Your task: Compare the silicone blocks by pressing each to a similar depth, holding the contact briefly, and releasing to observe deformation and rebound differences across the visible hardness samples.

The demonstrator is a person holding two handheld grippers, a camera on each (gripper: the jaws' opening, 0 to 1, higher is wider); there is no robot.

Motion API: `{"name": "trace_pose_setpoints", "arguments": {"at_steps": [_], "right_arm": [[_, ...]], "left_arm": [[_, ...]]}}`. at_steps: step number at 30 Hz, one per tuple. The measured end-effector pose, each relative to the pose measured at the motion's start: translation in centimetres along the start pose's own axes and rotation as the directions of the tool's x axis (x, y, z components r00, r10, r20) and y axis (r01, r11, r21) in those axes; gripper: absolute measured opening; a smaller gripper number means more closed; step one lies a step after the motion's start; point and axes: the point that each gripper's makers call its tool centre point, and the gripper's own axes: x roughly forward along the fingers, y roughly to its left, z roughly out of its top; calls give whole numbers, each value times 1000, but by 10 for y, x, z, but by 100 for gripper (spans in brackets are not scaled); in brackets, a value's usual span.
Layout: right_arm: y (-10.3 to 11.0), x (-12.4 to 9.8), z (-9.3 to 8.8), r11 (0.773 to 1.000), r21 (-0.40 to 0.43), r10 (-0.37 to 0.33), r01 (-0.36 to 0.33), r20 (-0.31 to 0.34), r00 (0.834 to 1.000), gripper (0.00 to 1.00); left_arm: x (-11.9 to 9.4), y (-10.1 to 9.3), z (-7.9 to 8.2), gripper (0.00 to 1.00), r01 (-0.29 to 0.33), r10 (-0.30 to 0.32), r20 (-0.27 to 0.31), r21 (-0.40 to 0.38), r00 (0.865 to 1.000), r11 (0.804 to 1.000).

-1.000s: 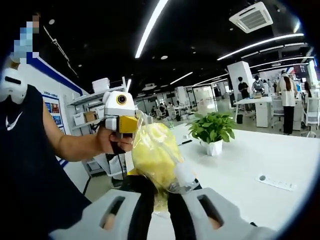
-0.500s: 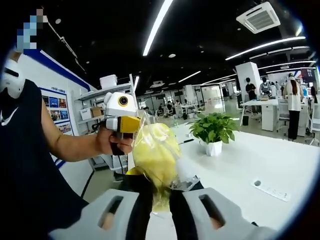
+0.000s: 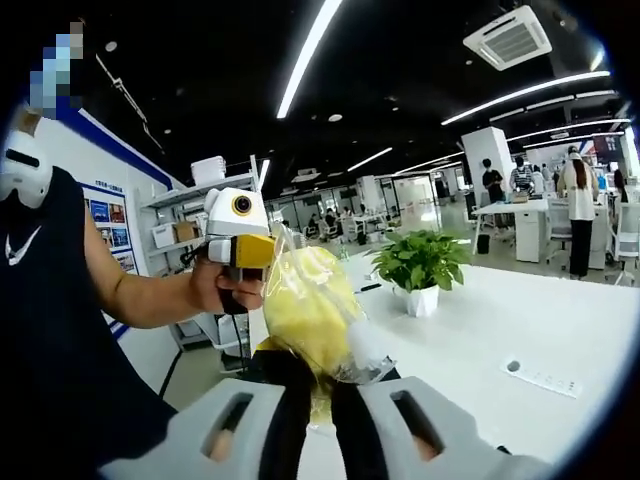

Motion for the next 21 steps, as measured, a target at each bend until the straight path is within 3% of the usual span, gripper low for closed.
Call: {"name": "trace_pose_setpoints", "arguments": {"at_steps": [3, 5, 9, 11, 17, 18, 20, 21], "right_arm": [[9, -1, 5, 998, 30, 46, -47, 17, 999, 5], [6, -1, 10, 999, -37, 24, -23, 37, 999, 6], [11, -1, 11, 998, -50, 27, -25, 47, 999, 9], [6, 1, 8, 997, -71, -1, 4, 37, 999, 15], [-5, -2, 10, 994, -79, -73, 80, 82, 994, 57], [-15, -5, 13, 984, -101, -133, 144, 110, 985, 71], [-20, -9, 12, 981, -82, -168, 178, 120, 979, 95], [-21, -13, 13, 981, -77, -169, 180, 128, 977, 95]], "left_arm": [[-1, -5, 4, 0, 7, -7, 11, -3, 1000, 1000], [0, -4, 8, 0, 10, -10, 18, -9, 1000, 1000], [-2, -6, 11, 0, 3, -3, 26, -15, 1000, 1000], [-3, -7, 12, 0, 0, 1, 38, -17, 999, 1000], [-16, 1, 7, 0, -30, 32, 50, -41, 998, 999], [-19, 2, 4, 0, -33, 35, 49, -46, 998, 998], [-22, 6, -2, 0, -51, 53, 36, -49, 998, 997], [-23, 7, -3, 0, -56, 58, 35, -53, 998, 997]]}}
